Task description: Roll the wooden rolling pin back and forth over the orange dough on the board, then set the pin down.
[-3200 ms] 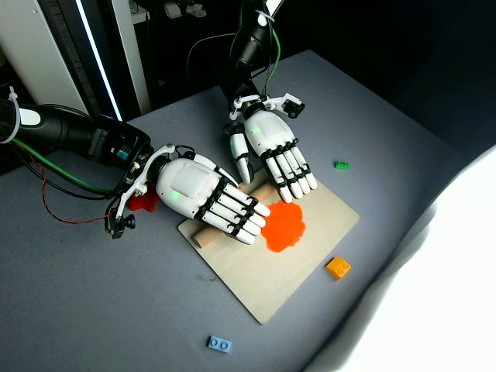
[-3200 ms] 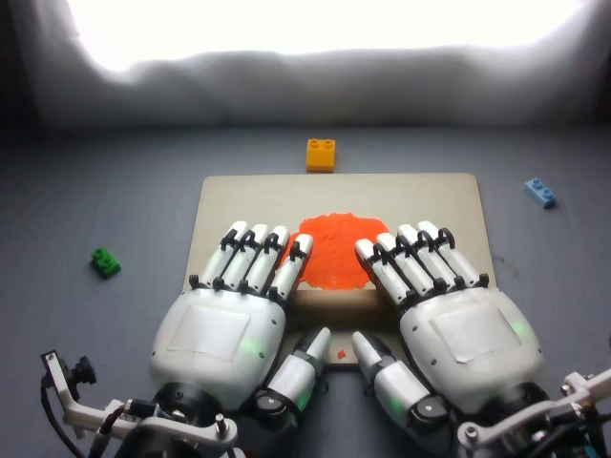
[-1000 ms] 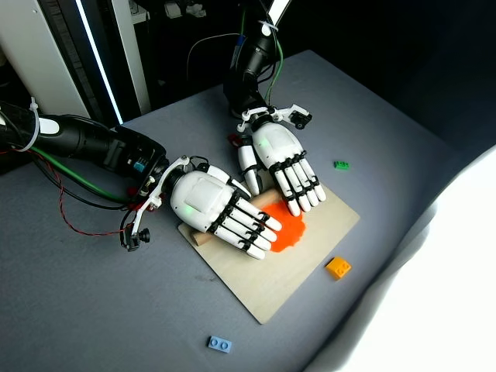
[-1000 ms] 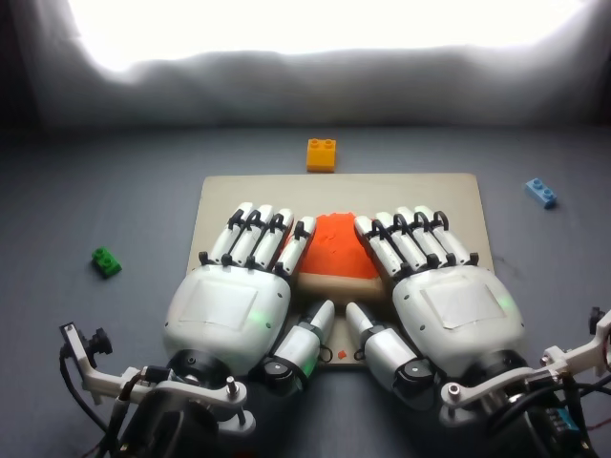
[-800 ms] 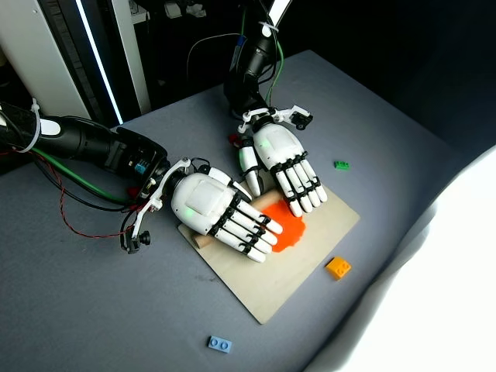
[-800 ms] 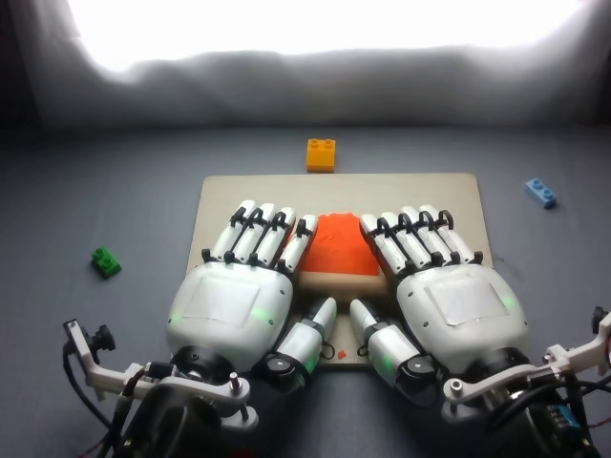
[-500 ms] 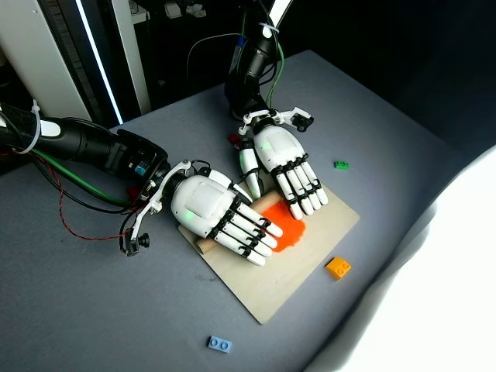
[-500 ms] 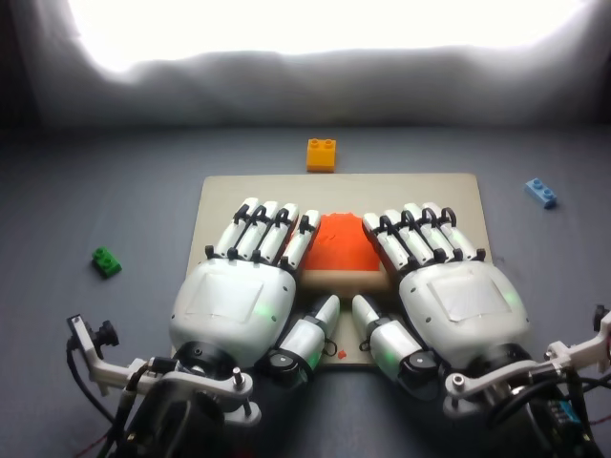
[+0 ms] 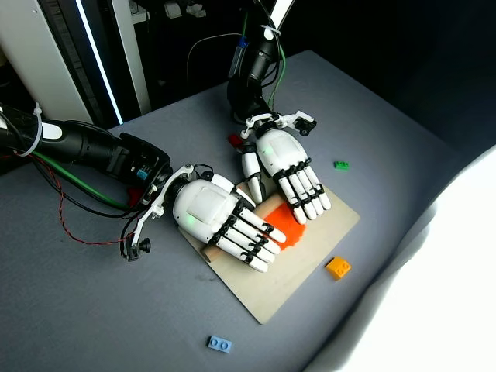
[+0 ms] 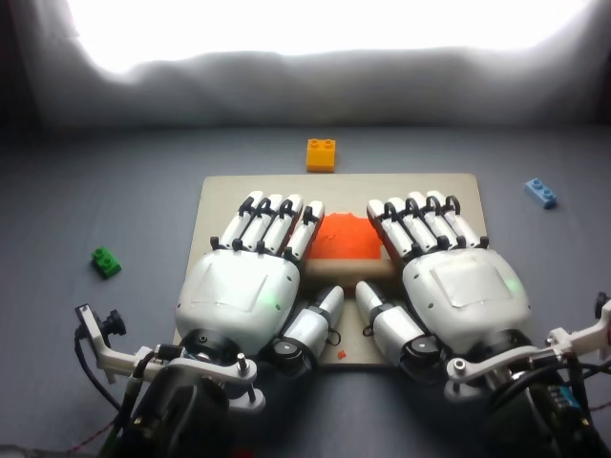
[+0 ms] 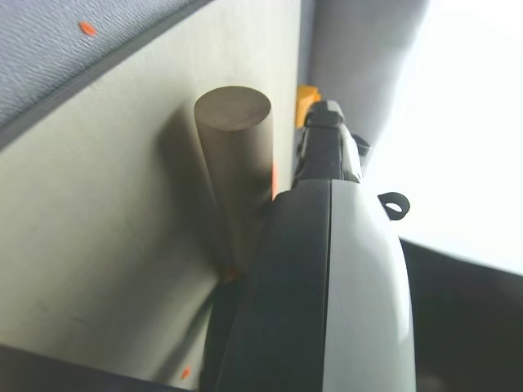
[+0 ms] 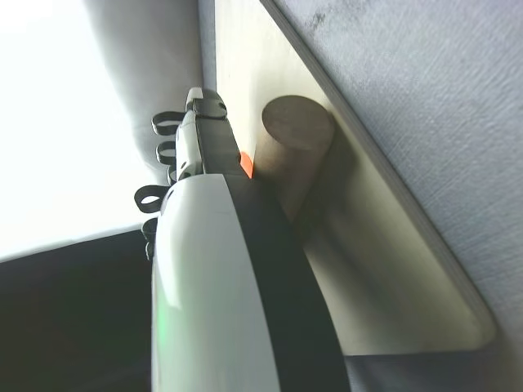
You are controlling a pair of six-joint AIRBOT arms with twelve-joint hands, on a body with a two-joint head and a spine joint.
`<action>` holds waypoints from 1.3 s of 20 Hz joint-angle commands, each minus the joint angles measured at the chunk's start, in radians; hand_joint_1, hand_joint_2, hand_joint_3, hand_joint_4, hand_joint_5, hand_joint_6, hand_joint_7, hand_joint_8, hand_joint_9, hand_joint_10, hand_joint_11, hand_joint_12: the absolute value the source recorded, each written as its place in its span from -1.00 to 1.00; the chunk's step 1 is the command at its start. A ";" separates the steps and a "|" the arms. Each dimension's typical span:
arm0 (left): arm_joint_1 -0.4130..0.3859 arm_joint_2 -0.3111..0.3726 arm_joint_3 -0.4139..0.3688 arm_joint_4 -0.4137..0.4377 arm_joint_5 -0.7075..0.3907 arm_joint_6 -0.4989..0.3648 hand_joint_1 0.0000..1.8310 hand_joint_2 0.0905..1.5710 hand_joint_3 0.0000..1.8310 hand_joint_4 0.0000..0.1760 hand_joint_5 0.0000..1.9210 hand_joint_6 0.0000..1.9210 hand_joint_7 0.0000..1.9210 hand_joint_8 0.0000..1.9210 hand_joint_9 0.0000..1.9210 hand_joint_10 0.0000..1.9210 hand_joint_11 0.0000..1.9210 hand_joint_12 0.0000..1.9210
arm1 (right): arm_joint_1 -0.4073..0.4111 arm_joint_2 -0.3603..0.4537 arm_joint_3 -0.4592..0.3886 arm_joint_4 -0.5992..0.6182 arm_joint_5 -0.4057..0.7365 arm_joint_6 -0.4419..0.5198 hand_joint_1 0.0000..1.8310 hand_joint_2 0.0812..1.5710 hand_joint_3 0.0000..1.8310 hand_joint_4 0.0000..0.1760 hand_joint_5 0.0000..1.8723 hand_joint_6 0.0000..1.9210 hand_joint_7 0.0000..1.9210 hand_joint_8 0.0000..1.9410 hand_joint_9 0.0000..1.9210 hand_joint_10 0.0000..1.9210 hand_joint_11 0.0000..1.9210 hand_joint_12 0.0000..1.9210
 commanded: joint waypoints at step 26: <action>-0.036 -0.027 0.092 0.040 -0.037 -0.034 -1.00 1.00 -0.95 -1.00 -0.89 -0.97 -0.90 -0.98 -0.95 -0.98 -0.99 -0.99 | 0.042 -0.005 0.039 0.000 0.073 0.027 -1.00 1.00 -0.92 -1.00 -0.97 -0.99 -0.96 -1.00 -1.00 -1.00 -1.00 -1.00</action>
